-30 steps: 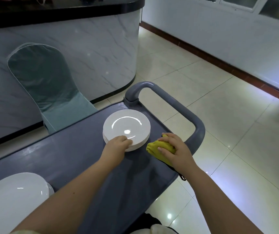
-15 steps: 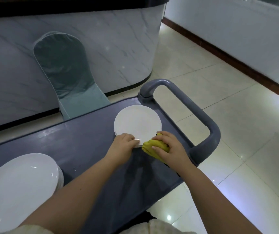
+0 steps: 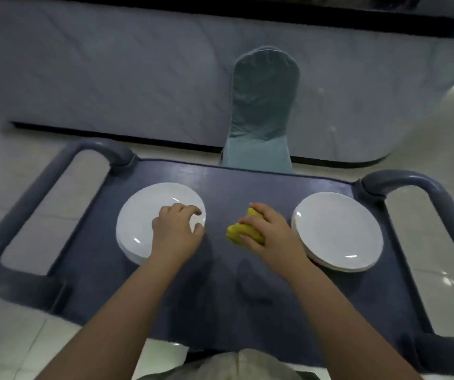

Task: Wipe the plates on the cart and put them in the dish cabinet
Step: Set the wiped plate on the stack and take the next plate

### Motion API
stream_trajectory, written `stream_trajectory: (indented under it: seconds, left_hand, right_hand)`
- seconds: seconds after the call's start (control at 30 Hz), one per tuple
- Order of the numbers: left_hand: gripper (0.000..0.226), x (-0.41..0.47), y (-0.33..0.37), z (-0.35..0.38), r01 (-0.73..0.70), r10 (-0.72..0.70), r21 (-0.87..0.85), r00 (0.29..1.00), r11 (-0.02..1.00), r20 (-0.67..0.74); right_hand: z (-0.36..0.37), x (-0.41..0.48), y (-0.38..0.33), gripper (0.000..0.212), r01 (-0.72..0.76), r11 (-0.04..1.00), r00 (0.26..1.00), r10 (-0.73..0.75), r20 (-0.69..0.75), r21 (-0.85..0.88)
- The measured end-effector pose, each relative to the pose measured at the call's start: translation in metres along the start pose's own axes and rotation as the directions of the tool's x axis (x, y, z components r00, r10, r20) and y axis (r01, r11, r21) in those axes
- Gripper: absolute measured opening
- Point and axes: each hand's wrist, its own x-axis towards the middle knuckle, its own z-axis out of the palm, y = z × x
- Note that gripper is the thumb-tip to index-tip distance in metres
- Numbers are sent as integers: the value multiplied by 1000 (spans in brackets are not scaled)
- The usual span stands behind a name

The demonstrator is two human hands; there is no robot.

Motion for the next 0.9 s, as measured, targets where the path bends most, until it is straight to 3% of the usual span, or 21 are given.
stream_trajectory:
  seconds: [0.13, 0.27, 0.43, 0.53, 0.63, 0.8, 0.9]
  left_hand:
    - [26, -39, -48, -21, 317, -326, -104, 942, 943, -79]
    - [14, -78, -74, -25, 492, -544, -286, 827, 823, -144]
    - [46, -84, -77, -13, 707, -729, -439, 667, 554, 154]
    - [59, -69, -67, -13, 715, -763, -567, 609, 409, 216]
    - [46, -59, -64, -10, 713, -781, -584, 591, 388, 203]
    - [31, -60, -65, -6, 676, -798, -722, 512, 148, 316]
    - [29, -67, -71, -10, 612, -825, -786, 488, 90, 286]
  right_hand:
    - [39, 22, -17, 27, 253, 961, 964, -240, 115, -111]
    - [64, 28, -26, 26, 365, 924, 920, -337, 201, -119]
    - [78, 29, -29, 31, 416, 902, 889, -375, 262, -121]
    - [81, 29, -27, 31, 462, 876, 864, -411, 291, -136]
    - [82, 27, -25, 31, 476, 872, 855, -428, 293, -116]
    - [79, 24, -18, 33, 458, 885, 855, -415, 312, -78]
    - [74, 26, -16, 32, 444, 893, 863, -404, 302, -76]
